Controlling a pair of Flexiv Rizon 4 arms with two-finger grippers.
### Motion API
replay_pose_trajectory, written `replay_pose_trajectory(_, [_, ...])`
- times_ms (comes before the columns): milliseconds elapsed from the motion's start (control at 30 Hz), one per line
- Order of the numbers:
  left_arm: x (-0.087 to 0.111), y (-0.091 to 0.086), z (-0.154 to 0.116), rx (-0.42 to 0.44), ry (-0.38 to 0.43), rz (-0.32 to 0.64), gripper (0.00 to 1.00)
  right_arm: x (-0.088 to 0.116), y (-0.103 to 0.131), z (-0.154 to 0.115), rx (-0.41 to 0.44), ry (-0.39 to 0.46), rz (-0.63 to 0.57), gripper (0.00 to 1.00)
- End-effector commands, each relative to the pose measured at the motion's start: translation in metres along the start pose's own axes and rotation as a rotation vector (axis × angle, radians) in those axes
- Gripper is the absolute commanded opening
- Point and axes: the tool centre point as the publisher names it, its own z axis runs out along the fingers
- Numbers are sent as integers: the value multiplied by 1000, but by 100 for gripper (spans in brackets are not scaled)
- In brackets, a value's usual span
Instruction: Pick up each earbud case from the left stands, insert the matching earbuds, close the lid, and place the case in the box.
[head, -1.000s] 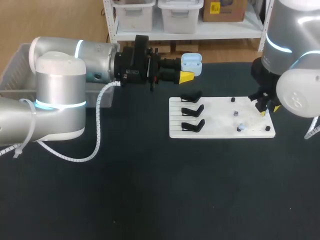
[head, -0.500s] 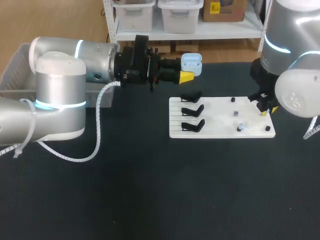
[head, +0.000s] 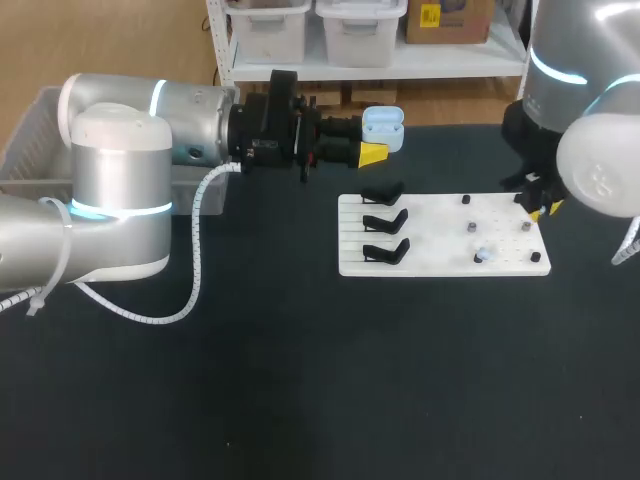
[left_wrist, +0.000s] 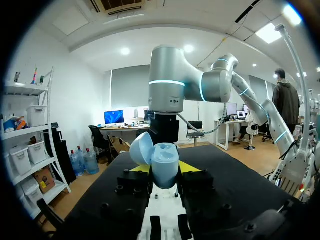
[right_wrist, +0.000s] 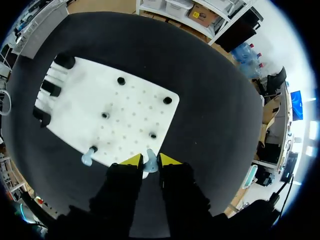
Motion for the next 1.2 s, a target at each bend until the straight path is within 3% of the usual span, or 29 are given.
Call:
replay_pose_trajectory(33, [1, 0, 0, -1, -2, 1, 0, 10, 7, -40, 7, 40, 35, 0])
replay_pose_trajectory(233, [1, 0, 0, -1, -2, 1, 0, 2, 18, -64, -19, 127, 123, 0])
replay_pose_trajectory(400, [1, 0, 0, -1, -2, 1, 0, -3, 32, -76, -24, 112, 189, 0])
replay_pose_trajectory(1100, [1, 0, 0, -1, -2, 1, 0, -3, 32, -76, -24, 112, 189, 0])
replay_pose_trajectory(1200, [1, 0, 0, -1, -2, 1, 0, -6, 37, -98, -20, 103, 292, 0])
